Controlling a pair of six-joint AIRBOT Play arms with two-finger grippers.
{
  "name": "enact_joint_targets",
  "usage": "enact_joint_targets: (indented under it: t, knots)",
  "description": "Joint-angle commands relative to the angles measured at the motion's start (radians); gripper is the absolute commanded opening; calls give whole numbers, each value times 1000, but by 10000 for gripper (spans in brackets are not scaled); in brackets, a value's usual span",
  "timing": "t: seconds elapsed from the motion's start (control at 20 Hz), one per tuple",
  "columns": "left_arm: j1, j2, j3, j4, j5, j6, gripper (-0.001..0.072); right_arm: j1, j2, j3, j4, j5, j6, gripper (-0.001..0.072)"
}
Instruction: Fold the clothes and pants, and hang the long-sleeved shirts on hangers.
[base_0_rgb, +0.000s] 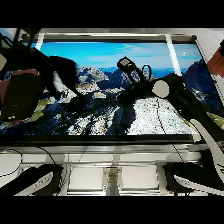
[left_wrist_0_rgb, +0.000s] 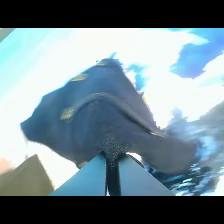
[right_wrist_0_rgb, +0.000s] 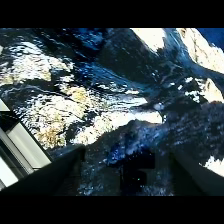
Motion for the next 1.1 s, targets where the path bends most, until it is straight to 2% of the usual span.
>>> enact_joint_targets:
  t: [0.0,0.1,0.2,0.45,0.6,0.8,0.9,1.05]
  knots:
    - [-114,-7,28,-42,-34,-42,35,103,-7,8,-22,-19,-6,618]
    - [-139,-14,28,-42,-23,-79,36,171,-34,4,-34,-103,14,618]
    - [-150,-16,28,-41,-9,-117,36,204,-67,4,-45,-169,84,618]
    - [-153,-16,28,-42,34,-169,35,248,-117,3,-38,-182,160,617]
    - [-153,-16,28,-42,103,-235,35,332,-151,3,-46,-235,177,616]
    - [-153,-16,28,-41,117,-266,35,388,-215,4,-60,-401,331,614]
    - [-154,-16,28,-10,134,-324,35,388,-240,4,-60,-466,398,614]
    - [-158,-16,28,31,164,-399,35,389,-271,4,-61,-534,398,614]
